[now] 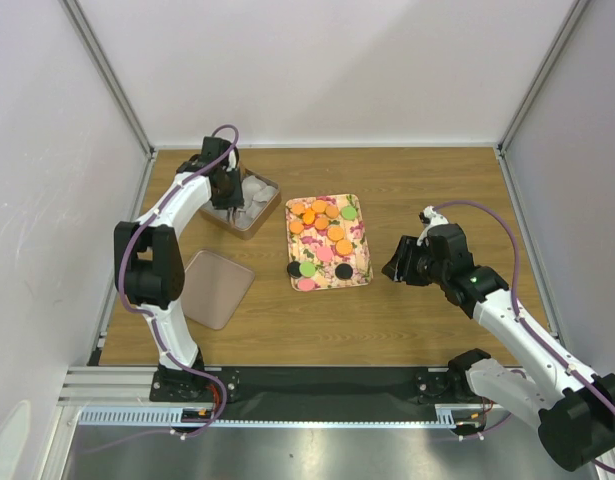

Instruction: Pack the cookies

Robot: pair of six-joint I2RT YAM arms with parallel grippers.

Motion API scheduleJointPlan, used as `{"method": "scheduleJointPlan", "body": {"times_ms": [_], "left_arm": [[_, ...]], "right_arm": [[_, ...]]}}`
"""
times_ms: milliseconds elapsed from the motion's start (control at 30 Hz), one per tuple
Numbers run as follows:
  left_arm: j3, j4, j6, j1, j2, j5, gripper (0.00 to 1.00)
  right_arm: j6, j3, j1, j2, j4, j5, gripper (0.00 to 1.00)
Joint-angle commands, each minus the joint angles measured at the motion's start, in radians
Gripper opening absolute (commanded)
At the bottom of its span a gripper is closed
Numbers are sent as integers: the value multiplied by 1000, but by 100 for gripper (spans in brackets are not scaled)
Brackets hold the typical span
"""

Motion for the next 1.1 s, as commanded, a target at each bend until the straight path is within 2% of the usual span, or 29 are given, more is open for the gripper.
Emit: {"method": "scheduleJointPlan", "body": {"times_ms": [0, 433, 1067], "left_arm": [[-20, 25, -6, 7, -65, 27, 31], [-25, 26, -6, 13, -68, 15, 31], [82, 2, -1, 47, 15, 27, 34]], "right_arm": [[-18, 0, 0, 2, 22, -7, 51], [-16, -3, 7, -3, 20, 2, 51], [-18, -6, 7, 5, 20, 6, 51]]}}
